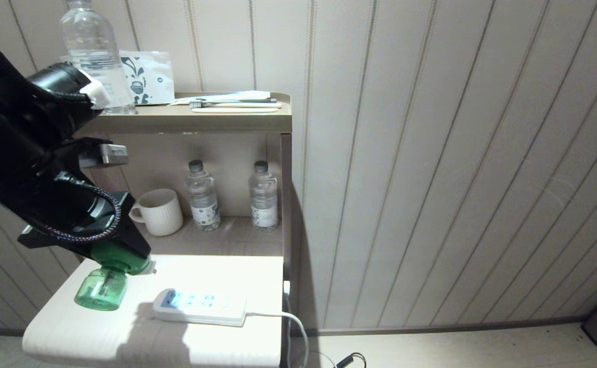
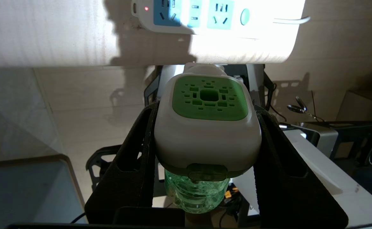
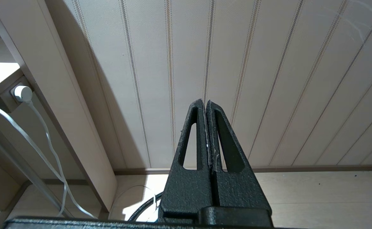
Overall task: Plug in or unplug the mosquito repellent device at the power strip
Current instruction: Insert the plug into the socket
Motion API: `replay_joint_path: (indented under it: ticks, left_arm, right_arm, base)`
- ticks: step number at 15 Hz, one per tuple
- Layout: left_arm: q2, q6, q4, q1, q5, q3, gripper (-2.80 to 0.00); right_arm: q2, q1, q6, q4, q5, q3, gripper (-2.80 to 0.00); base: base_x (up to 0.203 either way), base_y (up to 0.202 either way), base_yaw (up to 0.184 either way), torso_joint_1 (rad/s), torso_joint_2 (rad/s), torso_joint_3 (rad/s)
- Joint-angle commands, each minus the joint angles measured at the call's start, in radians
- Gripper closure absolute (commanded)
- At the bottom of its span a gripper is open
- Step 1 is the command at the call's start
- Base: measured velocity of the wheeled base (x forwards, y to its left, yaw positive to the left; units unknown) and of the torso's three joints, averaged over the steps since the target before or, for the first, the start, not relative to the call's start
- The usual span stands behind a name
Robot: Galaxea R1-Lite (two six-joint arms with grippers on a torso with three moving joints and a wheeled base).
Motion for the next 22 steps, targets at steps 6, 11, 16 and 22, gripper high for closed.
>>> replay_joint_path:
  ticks: [6, 11, 16, 22]
  left_arm:
    - [0.155, -0.040, -0.028, -0.034, 0.055, 0.004, 0.00]
    - [0.266, -0.045, -0.079, -0.027, 0.125, -0.011, 0.00]
    - [0.325, -0.062, -0.095, -0.027, 0.147, -0.038, 0.00]
    - [0.308, -0.063, -0.094, -0.027, 0.139, 0.005, 0.00]
  right_arm:
    - [-0.001, 0.001, 0.000, 0.000, 0.000, 0.000, 0.00]
    - [-0.001, 0.001, 0.000, 0.000, 0.000, 0.000, 0.00]
    - [-0.001, 0.001, 0.000, 0.000, 0.000, 0.000, 0.00]
    - [-0.001, 0.001, 0.000, 0.000, 0.000, 0.000, 0.00]
  base:
    - [0.000, 0.000, 0.000, 0.000, 0.00, 0.000]
    - [0.000, 0.000, 0.000, 0.000, 0.00, 0.000]
    - [0.000, 0.000, 0.000, 0.000, 0.00, 0.000]
    - [0.000, 0.000, 0.000, 0.000, 0.00, 0.000]
